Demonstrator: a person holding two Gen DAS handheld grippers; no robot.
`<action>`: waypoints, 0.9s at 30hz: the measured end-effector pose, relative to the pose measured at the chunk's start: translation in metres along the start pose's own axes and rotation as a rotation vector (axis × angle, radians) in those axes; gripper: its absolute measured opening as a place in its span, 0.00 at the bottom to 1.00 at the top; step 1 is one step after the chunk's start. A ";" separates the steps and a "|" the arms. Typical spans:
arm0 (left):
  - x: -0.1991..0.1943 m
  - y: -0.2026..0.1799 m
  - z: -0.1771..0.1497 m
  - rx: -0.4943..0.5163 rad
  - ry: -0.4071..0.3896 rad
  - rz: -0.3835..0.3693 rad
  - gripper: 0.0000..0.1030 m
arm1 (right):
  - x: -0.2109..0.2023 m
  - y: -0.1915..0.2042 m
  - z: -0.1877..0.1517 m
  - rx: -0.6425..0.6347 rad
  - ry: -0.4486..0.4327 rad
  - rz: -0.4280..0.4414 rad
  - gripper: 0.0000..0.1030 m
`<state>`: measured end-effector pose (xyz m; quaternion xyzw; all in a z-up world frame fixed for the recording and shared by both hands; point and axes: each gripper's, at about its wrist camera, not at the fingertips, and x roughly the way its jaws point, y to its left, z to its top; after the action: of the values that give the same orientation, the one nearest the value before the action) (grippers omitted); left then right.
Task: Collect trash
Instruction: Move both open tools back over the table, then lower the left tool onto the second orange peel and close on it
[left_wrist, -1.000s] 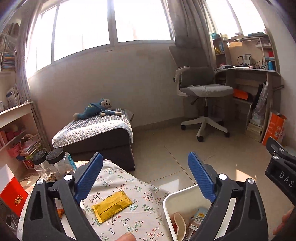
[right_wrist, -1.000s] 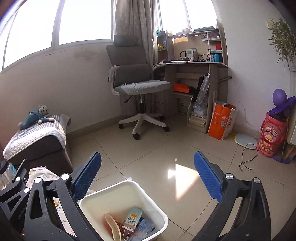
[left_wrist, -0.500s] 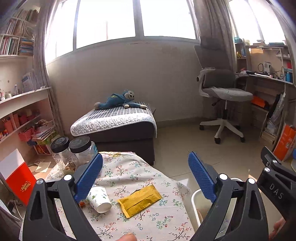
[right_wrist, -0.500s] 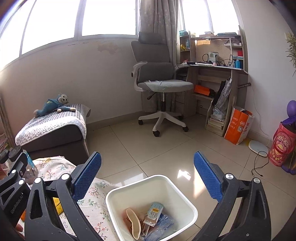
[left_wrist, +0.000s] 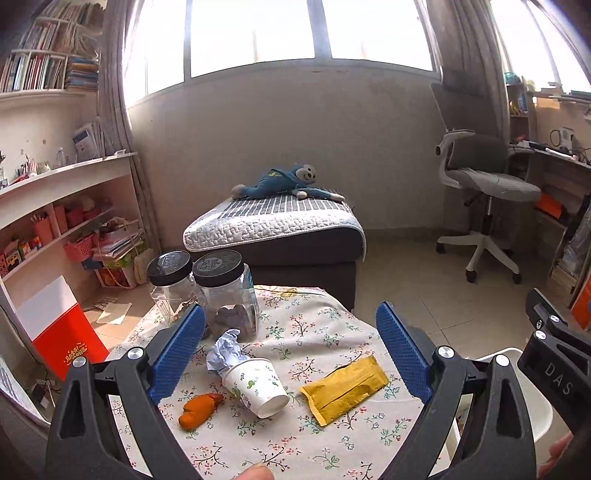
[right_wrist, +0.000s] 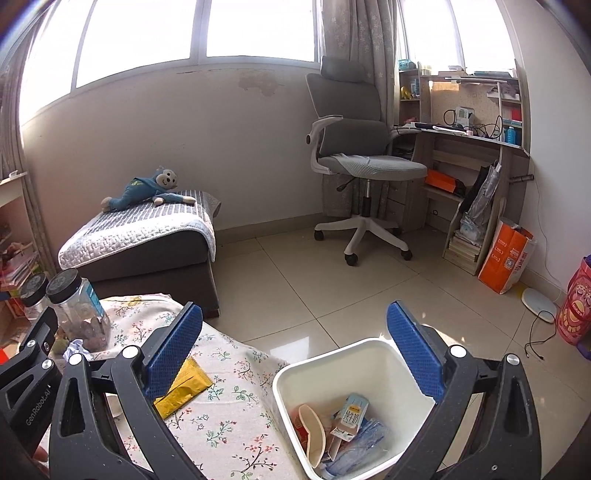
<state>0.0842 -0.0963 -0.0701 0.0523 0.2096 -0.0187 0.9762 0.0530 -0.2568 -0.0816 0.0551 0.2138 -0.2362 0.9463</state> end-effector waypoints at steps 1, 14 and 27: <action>0.002 0.006 -0.001 -0.006 0.006 0.008 0.88 | 0.000 0.007 -0.001 -0.009 0.002 0.007 0.93; 0.043 0.088 -0.019 -0.077 0.160 0.112 0.88 | 0.012 0.089 -0.020 -0.130 0.094 0.116 0.93; 0.106 0.161 -0.058 -0.181 0.485 0.040 0.88 | 0.035 0.146 -0.038 -0.157 0.210 0.193 0.93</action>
<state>0.1668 0.0684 -0.1517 -0.0282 0.4370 0.0327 0.8984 0.1353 -0.1352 -0.1303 0.0254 0.3232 -0.1198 0.9384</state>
